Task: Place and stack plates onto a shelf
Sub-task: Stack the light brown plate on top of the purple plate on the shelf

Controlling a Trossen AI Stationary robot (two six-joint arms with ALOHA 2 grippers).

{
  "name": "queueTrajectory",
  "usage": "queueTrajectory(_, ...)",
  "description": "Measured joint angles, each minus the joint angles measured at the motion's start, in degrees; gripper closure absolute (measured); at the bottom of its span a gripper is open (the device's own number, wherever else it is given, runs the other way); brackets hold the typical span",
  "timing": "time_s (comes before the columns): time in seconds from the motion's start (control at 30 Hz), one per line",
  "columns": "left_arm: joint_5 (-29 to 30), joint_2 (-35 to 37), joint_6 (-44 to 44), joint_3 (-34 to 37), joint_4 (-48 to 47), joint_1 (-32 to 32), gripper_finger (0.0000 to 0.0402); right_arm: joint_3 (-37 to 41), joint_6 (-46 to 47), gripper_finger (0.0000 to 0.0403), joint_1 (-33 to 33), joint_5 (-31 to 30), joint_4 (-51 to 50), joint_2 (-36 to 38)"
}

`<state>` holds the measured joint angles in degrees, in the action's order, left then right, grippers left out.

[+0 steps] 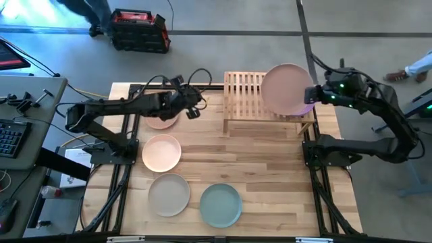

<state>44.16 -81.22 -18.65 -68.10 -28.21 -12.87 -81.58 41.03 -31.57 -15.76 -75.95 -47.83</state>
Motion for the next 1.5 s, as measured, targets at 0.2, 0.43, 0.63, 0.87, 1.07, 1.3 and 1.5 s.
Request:
queueTrajectory(0.2, -0.2, 0.0, -4.1, 0.0, -0.1, -3.7, 0.0286, -0.1, 8.4, 0.0402, 0.0, -5.9, -2.1, 2.2)
queueTrajectory(0.43, -1.7, 0.0, -10.3, 0.0, -0.1, -7.5, 0.0286, 6.5, 18.1, 0.0402, 0.2, -7.8, -0.2, 3.8)
queueTrajectory(0.63, -6.8, 0.0, -10.5, 0.0, -0.6, -11.0, 0.0286, 16.7, 25.7, 0.0402, 0.2, -7.9, 8.7, 9.1)
queueTrajectory(0.87, -12.6, 0.0, -10.5, 0.0, -0.7, -14.2, 0.0286, 24.0, 37.0, 0.0402, 0.2, -9.6, 8.9, 15.8)
queueTrajectory(1.07, -17.1, 0.0, -10.3, 0.0, -0.7, -15.8, 0.0286, 26.3, 40.7, 0.0402, 0.2, -10.8, 8.7, 17.0)
queueTrajectory(1.3, -17.3, 0.0, -10.0, 0.0, -0.7, -16.1, 0.0286, 26.3, 41.3, 0.0402, 0.2, -10.6, 7.6, 15.2)
queueTrajectory(1.5, -17.3, 0.0, -9.9, 0.0, -0.7, -16.1, 0.0286, 26.3, 41.2, 0.0402, 0.2, -10.2, 6.8, 12.7)
